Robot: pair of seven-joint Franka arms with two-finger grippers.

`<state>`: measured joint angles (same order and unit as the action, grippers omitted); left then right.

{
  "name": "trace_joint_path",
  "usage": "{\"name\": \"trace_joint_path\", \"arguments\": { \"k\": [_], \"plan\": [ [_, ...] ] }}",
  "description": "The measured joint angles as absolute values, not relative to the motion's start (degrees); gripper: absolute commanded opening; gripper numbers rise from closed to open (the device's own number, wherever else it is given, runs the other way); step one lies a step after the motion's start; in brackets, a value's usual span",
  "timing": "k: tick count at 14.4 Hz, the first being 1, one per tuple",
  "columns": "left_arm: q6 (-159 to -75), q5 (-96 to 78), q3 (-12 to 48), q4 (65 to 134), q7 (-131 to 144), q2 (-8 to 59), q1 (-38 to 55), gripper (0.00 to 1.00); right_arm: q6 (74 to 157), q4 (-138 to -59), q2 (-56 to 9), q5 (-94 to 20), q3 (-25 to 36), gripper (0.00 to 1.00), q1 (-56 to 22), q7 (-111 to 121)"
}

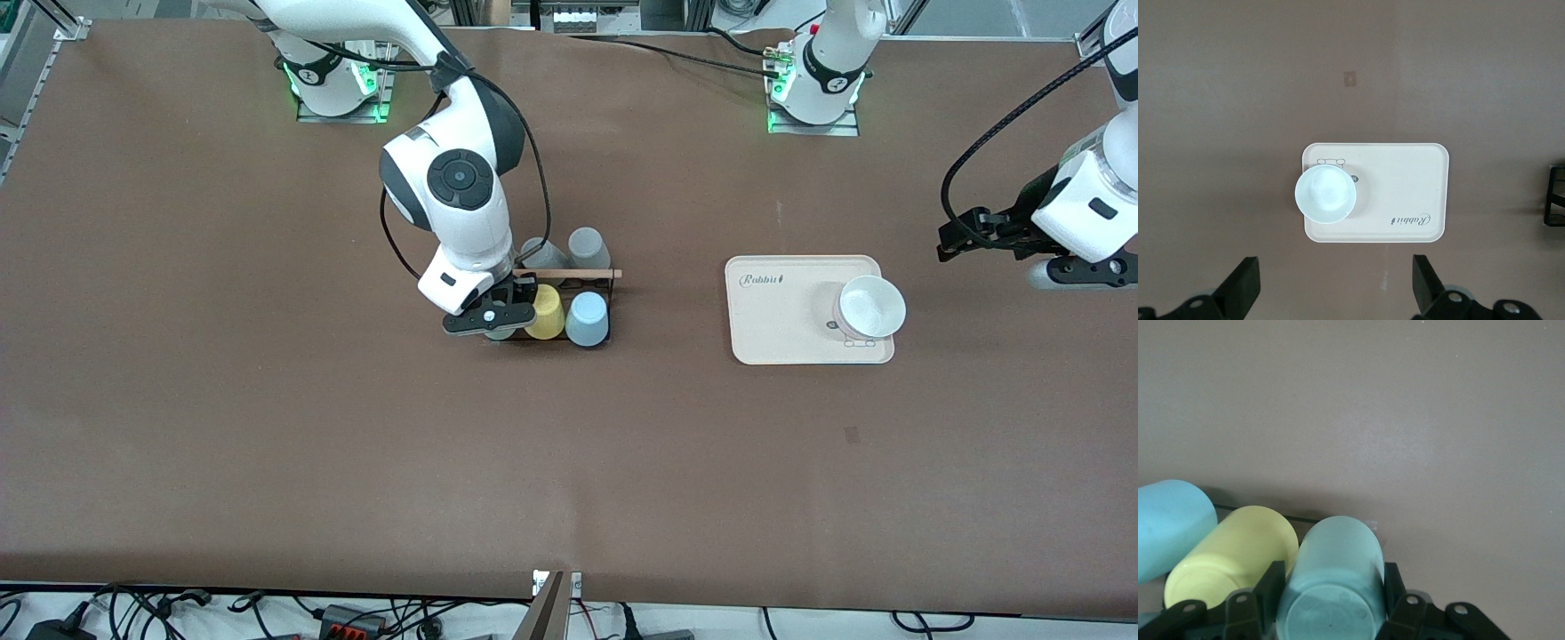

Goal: Hang scattered cups on rack with three cups
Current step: 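Hang the mint-green cup on the rack beside the yellow cup with the right gripper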

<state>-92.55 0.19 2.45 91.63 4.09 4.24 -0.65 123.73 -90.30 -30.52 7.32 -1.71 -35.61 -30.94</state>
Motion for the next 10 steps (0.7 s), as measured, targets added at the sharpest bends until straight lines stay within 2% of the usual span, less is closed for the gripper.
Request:
{"name": "trace_joint_path", "arguments": {
  "k": [2,4,5,10],
  "plan": [
    [-92.5,0.19,2.46,91.63,4.08,4.24,-0.65,1.0,123.73,-90.3,-30.73,7.49,-1.71,0.13,-35.62,-30.94],
    [-92.47,0.19,2.49,91.63,4.08,4.24,-0.65,1.0,123.73,-90.3,-30.77,7.51,-1.71,0.34,-35.61,-30.94],
    [-92.46,0.19,2.5,91.63,4.08,4.24,-0.65,1.0,123.73,-90.3,-30.78,7.51,-1.71,0.4,-35.6,-30.96],
    [-92.44,0.19,2.52,91.63,4.07,4.24,-0.65,1.0,123.73,-90.3,-31.01,7.51,-1.62,0.48,-35.5,-31.07]
  ]
}}
